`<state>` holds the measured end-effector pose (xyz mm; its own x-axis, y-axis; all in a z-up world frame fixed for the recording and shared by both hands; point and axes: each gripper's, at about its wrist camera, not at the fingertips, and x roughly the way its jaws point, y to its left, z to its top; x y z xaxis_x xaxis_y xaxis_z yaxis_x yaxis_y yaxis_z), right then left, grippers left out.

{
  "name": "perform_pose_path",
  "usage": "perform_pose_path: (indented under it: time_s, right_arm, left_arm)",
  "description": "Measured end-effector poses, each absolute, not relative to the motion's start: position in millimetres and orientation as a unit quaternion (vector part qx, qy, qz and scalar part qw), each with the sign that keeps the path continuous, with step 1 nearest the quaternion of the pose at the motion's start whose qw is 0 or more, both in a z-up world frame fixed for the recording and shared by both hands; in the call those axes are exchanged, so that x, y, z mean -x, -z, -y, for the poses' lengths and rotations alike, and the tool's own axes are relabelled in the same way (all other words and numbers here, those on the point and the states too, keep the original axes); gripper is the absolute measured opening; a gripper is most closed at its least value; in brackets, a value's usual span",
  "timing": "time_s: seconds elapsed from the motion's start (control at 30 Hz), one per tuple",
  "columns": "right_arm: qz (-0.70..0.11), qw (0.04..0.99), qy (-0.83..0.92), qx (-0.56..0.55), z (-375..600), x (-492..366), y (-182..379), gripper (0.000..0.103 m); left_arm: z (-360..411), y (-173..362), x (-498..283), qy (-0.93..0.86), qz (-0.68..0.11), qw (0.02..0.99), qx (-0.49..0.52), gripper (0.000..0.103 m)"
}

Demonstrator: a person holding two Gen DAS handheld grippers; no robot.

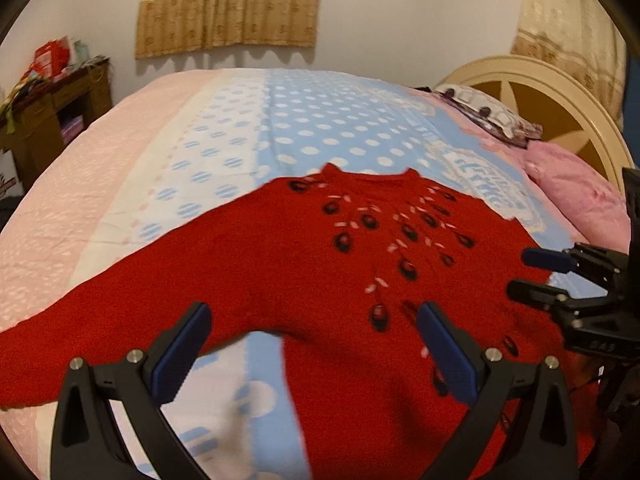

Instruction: Fold small clothes

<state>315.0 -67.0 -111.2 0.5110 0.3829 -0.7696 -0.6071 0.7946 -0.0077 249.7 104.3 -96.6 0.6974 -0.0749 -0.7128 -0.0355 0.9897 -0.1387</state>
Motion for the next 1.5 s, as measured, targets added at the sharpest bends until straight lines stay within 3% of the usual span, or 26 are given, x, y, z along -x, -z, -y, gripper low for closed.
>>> perform_pose_path:
  time_s: [0.2,0.27,0.3,0.4,0.5,0.7,0.73,0.77,1.2,1.5]
  right_arm:
    - [-0.383,0.874,-0.276,0.116,89.9,-315.7,107.8,0.055]
    - [-0.367,0.877,-0.282,0.132,93.2,-309.2,103.6,0.059]
    - [-0.363,0.876,-0.285,0.136,95.7,-306.9,102.5,0.067]
    - [-0.372,0.870,-0.294,0.134,105.1,-300.4,102.7,0.069]
    - [-0.367,0.875,-0.287,0.129,121.2,-291.2,103.9,0.069]
    - [-0.350,0.895,-0.261,0.094,162.0,-277.9,106.0,0.069]
    - [-0.347,0.898,-0.257,0.089,168.4,-275.9,107.3,0.069]
    - [-0.346,0.899,-0.256,0.083,173.2,-274.6,108.8,0.069]
    - [-0.361,0.904,-0.228,0.030,203.9,-277.9,130.0,0.069]
    - [-0.366,0.896,-0.247,0.036,195.5,-275.1,134.4,0.070]
  left_arm:
    - [-76.1,99.4,-254.4,0.049,-0.411,0.907,0.070,0.103]
    - [-63.7,100.8,-260.0,0.074,-0.423,0.900,0.072,0.103]
    - [-56.5,101.7,-263.6,0.084,-0.428,0.897,0.068,0.103]
    - [-32.7,109.4,-278.7,0.114,-0.443,0.888,0.049,0.103]
    - [-20.1,122.6,-292.9,0.131,-0.463,0.875,0.050,0.093]
    - [-1.4,152.8,-311.6,0.140,-0.511,0.847,0.039,0.056]
    - [-1.6,152.5,-311.0,0.139,-0.508,0.849,0.036,0.040]
    - [-1.6,149.9,-309.5,0.141,-0.502,0.853,0.032,0.012]
    - [-68.0,73.2,-313.5,0.115,-0.421,0.899,0.026,0.011]
    - [-116.1,88.6,-316.9,0.071,-0.436,0.896,0.047,0.011]
